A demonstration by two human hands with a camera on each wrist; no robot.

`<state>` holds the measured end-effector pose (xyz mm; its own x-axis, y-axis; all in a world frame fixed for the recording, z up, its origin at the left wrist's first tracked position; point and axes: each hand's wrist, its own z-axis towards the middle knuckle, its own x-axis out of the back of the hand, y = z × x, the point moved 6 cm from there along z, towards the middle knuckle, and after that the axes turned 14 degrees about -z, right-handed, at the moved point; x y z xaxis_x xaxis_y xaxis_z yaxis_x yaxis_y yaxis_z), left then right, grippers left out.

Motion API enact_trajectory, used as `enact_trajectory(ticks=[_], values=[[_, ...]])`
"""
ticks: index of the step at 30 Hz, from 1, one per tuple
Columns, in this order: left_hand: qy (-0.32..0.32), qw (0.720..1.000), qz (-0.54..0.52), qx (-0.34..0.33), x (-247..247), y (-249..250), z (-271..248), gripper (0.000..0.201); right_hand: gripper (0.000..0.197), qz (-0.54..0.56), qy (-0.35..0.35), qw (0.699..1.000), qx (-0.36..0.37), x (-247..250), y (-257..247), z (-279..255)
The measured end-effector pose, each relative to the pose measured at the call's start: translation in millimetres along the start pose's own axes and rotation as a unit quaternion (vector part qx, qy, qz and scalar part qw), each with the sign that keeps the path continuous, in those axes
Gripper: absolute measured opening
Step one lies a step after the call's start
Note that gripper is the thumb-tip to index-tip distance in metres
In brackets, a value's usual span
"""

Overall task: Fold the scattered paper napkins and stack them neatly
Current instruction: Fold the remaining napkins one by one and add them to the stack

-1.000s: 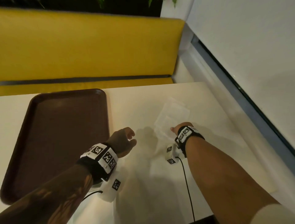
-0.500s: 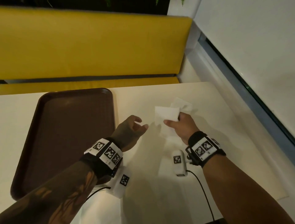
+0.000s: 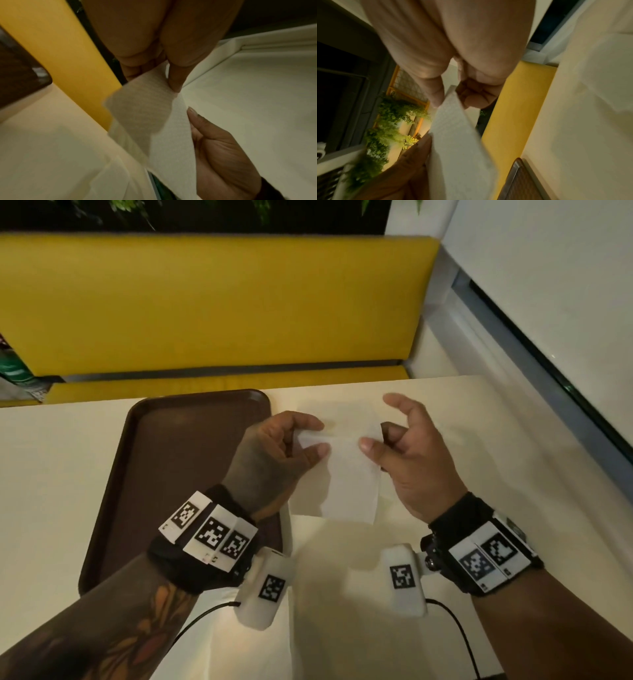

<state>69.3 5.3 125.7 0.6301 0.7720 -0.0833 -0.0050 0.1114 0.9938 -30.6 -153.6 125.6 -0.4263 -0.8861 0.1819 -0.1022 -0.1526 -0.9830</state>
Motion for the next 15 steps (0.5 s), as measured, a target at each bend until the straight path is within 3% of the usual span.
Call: enact_trajectory(ticks=[2,7,11,15], values=[[0.005,0.999,0.042,-0.006,2,2,-2,0.025,0.057,-0.046,-0.011,0.998,0.042,-1,-7,1],[0.036,0.989,0.135,-0.042,9,6,-6,0.02,0.013,-0.248,-0.017,0.963,0.104,-5,-9,3],[0.048,0.989,0.134,-0.042,14,5,-6,0.02,0.028,-0.274,-0.073,0.954,0.095,-15,-6,1],[0.039,0.979,0.187,-0.066,16,8,-9,0.024,0.007,-0.364,-0.037,0.923,0.117,-17,-2,4]])
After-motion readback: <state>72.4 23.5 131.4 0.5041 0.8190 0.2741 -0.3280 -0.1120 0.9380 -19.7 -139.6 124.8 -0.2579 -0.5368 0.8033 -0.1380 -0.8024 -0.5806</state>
